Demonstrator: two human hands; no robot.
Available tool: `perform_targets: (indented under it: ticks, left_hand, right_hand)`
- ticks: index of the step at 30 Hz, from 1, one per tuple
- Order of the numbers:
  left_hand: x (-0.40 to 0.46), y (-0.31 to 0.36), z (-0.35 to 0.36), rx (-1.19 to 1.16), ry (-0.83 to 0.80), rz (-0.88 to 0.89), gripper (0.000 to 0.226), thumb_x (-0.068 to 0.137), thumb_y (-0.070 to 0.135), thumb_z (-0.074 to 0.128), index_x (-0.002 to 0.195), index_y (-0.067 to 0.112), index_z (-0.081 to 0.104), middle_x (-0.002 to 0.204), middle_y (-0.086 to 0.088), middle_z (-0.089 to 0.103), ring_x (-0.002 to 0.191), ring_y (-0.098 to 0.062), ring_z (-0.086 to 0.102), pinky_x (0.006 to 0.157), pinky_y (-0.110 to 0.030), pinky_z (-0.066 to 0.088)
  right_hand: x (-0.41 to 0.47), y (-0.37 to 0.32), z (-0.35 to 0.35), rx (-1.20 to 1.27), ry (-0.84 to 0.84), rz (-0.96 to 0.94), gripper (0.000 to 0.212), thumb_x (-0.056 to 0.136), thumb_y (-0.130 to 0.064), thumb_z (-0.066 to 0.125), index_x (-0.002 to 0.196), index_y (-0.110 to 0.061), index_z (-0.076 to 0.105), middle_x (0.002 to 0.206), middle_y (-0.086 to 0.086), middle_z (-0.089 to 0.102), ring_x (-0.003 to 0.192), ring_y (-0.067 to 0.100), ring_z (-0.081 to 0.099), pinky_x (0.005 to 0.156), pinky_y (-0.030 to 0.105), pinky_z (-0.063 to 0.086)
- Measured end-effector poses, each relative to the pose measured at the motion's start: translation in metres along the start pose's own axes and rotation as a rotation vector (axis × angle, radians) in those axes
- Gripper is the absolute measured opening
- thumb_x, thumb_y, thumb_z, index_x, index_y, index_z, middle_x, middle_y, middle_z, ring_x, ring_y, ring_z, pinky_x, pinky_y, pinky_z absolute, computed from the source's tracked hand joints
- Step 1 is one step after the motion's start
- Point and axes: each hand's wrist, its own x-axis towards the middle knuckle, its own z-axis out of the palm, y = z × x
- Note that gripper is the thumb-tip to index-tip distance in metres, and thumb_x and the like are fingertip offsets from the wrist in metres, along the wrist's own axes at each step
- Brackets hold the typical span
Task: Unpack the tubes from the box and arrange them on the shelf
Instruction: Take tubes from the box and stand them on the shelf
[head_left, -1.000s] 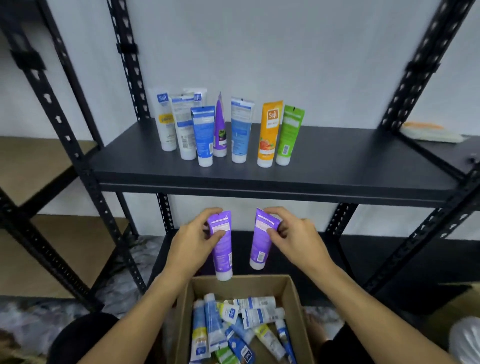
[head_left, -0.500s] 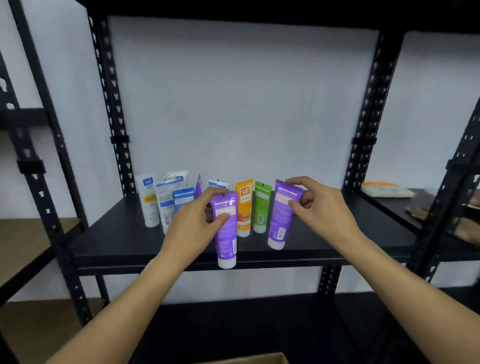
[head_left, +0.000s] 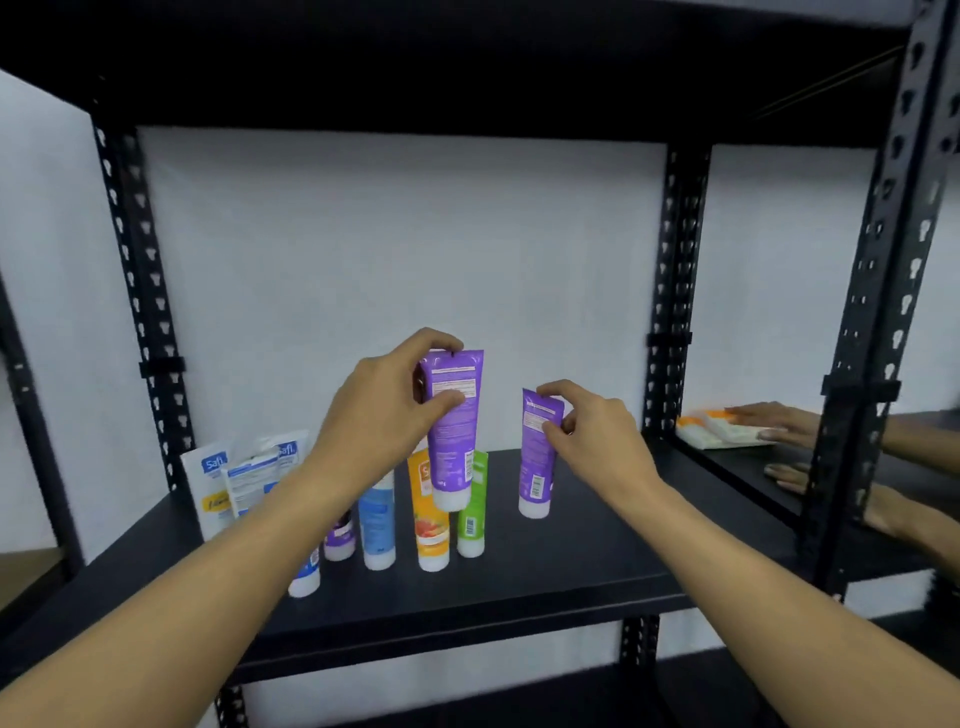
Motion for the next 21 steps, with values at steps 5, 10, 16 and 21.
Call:
perform_targets:
  ticks: [5,10,16,21]
  left_hand:
    - [0.034,0.008,0.004,0.017,0.010,0.051,0.041,0.084,0.039,0.074,0.119,0.036,0.053,0.103,0.009,0.068,0.084,-0.011,0.064,0.074,-0.033,0.059]
    - [0.055,0.001,0.014,0.072,-0.001,0.046,0.044,0.084,0.044,0.072,0.121,0.034,0.050,0.115,0.004,0.067,0.096,-0.014,0.067,0.077,-0.036,0.061]
    - [0.079,-0.019,0.022,0.143,0.049,0.012,0.046,0.085,0.044,0.069,0.124,0.028,0.050,0.120,-0.001,0.066,0.100,-0.018,0.065,0.076,-0.032,0.058]
    - [0.096,-0.044,0.035,0.233,0.078,-0.029,0.047,0.086,0.045,0.069,0.124,0.027,0.049,0.118,-0.003,0.067,0.096,-0.021,0.066,0.068,-0.025,0.048]
  right_hand:
    - [0.004,0.008,0.021,0.014,-0.008,0.036,0.036,0.091,-0.021,0.059,0.125,-0.034,0.058,0.080,-0.006,0.069,0.073,0.017,0.063,0.063,0.029,0.050]
    - [0.000,0.014,0.045,-0.026,-0.083,0.027,0.036,0.095,-0.027,0.058,0.129,-0.035,0.052,0.096,-0.003,0.071,0.078,0.015,0.063,0.061,0.025,0.049]
    - [0.000,0.018,0.066,-0.108,-0.092,-0.031,0.034,0.097,-0.034,0.053,0.129,-0.039,0.043,0.100,0.001,0.070,0.087,0.023,0.066,0.068,0.036,0.057]
    - [0.000,0.024,0.073,-0.117,-0.083,-0.057,0.033,0.099,-0.038,0.054,0.128,-0.037,0.041,0.102,0.002,0.068,0.089,0.021,0.066,0.068,0.036,0.058]
